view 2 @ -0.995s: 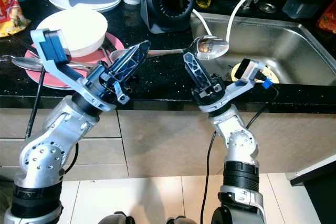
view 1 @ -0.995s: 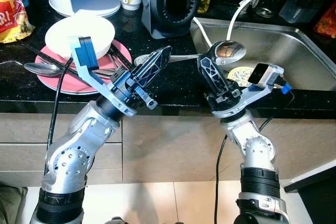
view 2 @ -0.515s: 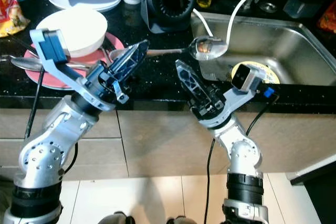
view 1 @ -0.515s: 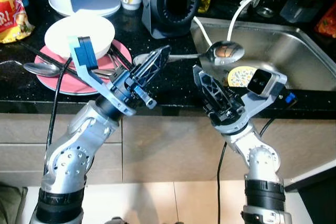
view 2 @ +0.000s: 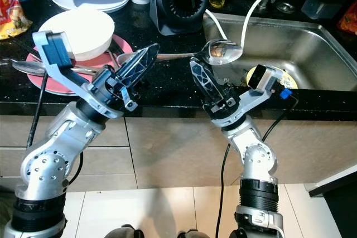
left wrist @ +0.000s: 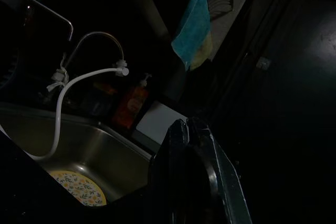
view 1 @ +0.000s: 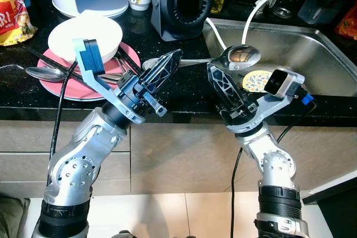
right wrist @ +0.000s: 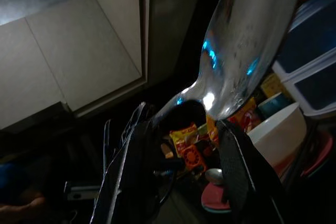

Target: Kitchen organization

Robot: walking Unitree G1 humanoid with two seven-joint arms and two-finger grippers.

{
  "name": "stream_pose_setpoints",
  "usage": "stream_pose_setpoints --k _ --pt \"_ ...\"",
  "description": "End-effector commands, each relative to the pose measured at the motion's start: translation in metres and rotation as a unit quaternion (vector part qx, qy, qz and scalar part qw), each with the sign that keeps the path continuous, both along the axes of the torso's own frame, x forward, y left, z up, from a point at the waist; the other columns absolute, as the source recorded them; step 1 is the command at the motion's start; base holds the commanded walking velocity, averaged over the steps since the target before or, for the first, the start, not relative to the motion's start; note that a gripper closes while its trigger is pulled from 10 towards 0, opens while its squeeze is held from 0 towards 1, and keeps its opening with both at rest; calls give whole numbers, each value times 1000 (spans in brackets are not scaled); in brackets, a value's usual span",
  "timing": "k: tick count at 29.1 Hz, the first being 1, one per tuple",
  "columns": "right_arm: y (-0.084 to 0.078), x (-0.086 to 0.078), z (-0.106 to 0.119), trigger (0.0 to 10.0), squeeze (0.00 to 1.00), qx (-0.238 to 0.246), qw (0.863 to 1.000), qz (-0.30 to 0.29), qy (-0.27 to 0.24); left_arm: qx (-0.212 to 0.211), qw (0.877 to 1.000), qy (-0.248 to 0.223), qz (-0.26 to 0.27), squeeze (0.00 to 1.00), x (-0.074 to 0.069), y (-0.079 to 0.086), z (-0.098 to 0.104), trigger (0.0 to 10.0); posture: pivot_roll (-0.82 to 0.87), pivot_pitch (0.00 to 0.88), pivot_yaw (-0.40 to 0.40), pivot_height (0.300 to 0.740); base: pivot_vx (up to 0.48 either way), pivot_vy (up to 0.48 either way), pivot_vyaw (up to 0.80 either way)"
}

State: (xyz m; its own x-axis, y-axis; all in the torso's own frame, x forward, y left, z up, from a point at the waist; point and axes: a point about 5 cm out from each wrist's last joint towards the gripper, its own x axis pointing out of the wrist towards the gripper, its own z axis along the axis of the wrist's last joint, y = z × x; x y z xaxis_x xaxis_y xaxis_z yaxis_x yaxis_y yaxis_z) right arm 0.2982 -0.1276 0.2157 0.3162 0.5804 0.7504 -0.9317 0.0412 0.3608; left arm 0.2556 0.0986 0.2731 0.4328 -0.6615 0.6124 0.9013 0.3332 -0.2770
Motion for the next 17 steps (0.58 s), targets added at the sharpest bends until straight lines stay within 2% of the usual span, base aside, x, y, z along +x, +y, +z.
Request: stream_pose_setpoints --k 1,3,5,8,17 --pt "-4 -1 -2 10000 0 -5 1000 -8 -1 5 1000 -7 -6 0 -2 -2 1 10000 102 96 -81 740 0 0 0" --pt "-6 0 -2 10000 0 -5 1000 -18 3 5 1000 -7 -7 0 -2 -3 0 10000 101 93 -81 740 0 0 0" --pt "-14 6 2 10000 0 21 998 -50 10 7 1000 -7 -10 0 -2 -3 -1 10000 100 94 -78 740 0 0 0" --pt "-20 9 5 10000 0 47 997 -62 14 9 1000 -6 -9 0 -2 -3 -2 10000 100 98 -77 740 0 0 0" --pt "-24 11 3 10000 0 57 995 -75 25 10 1000 -5 -8 0 -3 -3 -3 10000 100 105 -75 740 0 0 0"
